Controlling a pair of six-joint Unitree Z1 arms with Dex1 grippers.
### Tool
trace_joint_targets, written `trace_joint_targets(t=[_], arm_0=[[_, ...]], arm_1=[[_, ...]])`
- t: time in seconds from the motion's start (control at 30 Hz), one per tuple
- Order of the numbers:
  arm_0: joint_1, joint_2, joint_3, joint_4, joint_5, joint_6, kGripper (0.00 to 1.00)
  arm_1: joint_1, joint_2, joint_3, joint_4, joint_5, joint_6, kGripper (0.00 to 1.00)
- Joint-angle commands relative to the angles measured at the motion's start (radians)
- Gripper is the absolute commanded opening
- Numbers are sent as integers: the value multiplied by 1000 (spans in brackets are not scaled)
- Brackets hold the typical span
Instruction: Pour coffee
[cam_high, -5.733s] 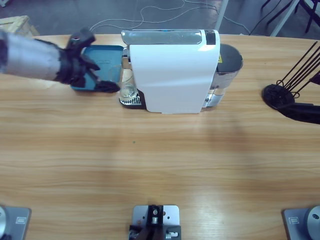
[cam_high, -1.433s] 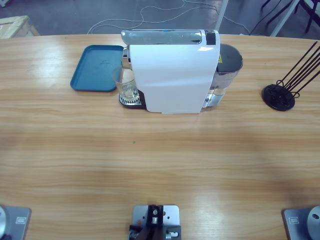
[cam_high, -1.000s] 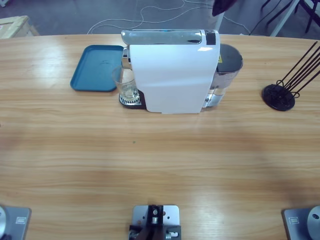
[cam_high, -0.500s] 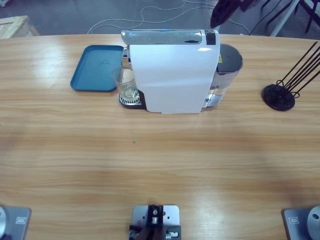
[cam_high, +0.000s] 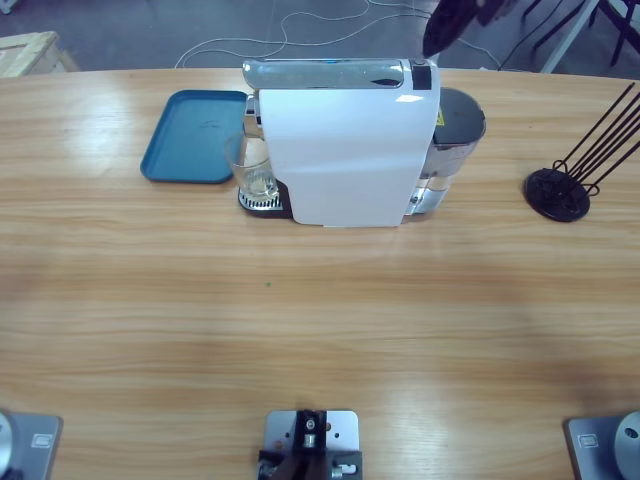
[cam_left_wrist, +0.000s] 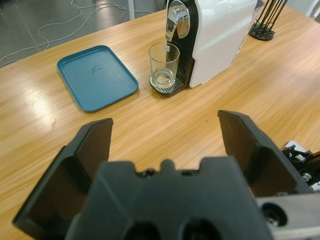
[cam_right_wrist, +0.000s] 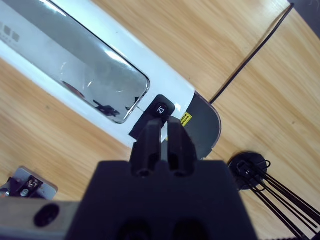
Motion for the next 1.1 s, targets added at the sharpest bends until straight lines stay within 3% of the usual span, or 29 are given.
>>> trace_joint_targets(t=[0.03, 0.53, 0.7, 0.73, 0.77, 0.8, 0.83, 0.87, 1.1], arm_0=[[-2, 15, 42, -7, -7, 11, 899], [-2, 16, 42, -7, -7, 11, 899], [-2, 15, 42, -7, -7, 11, 899], [-2, 16, 42, -8, -7, 11, 903], [-2, 16, 44, -12, -7, 11, 905], [-2, 18, 45, -15, -7, 11, 912], [-2, 21, 46, -18, -7, 11, 952], [-2, 23, 46, -18, -7, 11, 979], [-2, 31, 43, -18, -8, 12, 982]], arm_1=[[-12, 89, -10, 9, -6, 13, 0], [-10, 79, 53, -4, -7, 13, 0], [-10, -28, -101, 1, -30, 10, 0], [-10, -53, -143, 8, -25, 9, 308], [-10, -76, -165, 16, -21, 12, 745], [-10, -97, -166, 21, -19, 15, 921], [-10, -114, -160, 26, -11, 16, 991], [-10, -120, -137, 43, 1, 16, 1000], [-10, -130, -43, 64, 31, 16, 1000]])
